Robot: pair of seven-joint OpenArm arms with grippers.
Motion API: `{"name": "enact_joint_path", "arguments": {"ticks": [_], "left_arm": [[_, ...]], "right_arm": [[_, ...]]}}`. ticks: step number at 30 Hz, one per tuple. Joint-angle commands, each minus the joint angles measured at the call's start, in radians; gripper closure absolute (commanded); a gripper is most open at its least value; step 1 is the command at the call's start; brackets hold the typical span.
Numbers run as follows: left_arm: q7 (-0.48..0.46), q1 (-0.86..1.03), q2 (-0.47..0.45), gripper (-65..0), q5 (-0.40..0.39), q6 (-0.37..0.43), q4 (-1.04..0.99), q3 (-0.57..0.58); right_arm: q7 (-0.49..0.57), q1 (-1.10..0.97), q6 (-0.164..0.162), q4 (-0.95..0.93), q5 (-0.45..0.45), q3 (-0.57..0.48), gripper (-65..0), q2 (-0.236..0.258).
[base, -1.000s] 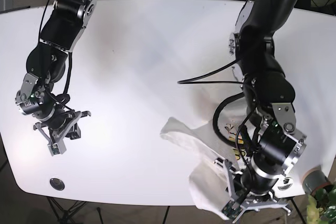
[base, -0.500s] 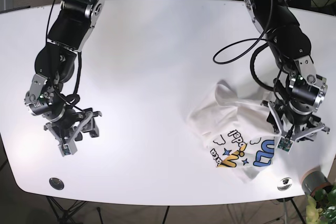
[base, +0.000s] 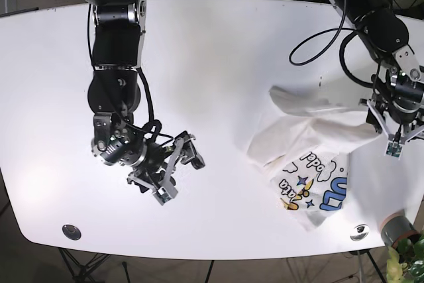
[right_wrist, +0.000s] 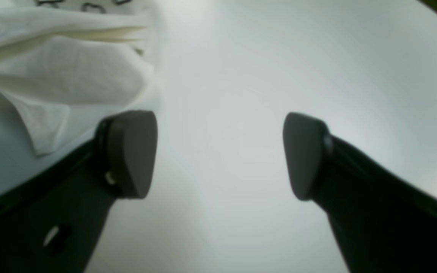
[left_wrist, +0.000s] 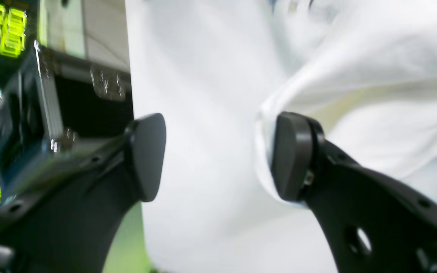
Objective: Fold the T-shirt properly
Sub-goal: 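Move the right gripper to the T-shirt's bunched edge and grasp it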
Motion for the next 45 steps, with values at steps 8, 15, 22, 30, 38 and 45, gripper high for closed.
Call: {"name": "enact_joint_path", "arguments": {"ticks": [8,15,22,30,38,45], "left_arm": [[-0.011,0.141,-0.063,-39.7,-0.209,0.002,0.015,-0.16],[-0.011,0.255,-0.1,-39.7,-0.61,0.002,-0.008,-0.403],[-0.011,0.35,-0.099,-39.9,-0.938,0.002,-0.047,-0.539],[0.02,0.393,-0.099,-40.1,-1.115,0.002,-0.051,-0.539],[0.067,0.388,-0.092,-39.9,-1.124,0.002,-0.047,-0.538],[0.067,0.393,-0.097,-39.9,-1.121,0.002,-0.047,-0.536]], "right_arm": [[0.191,0.069,-0.005,-0.205,0.006,-0.194,-49.8,-0.043],[0.31,0.106,-0.005,-0.408,0.006,-0.308,-49.8,-0.094],[0.378,0.123,-0.005,-0.538,0.006,-0.343,-50.1,-0.143],[0.38,0.123,-0.005,-0.553,0.015,-0.368,-50.1,-0.15],[0.467,0.118,-0.012,-0.556,0.015,-0.481,-49.9,-0.15],[0.533,0.125,-0.12,-0.627,0.007,-0.483,-49.9,-0.15]]}}
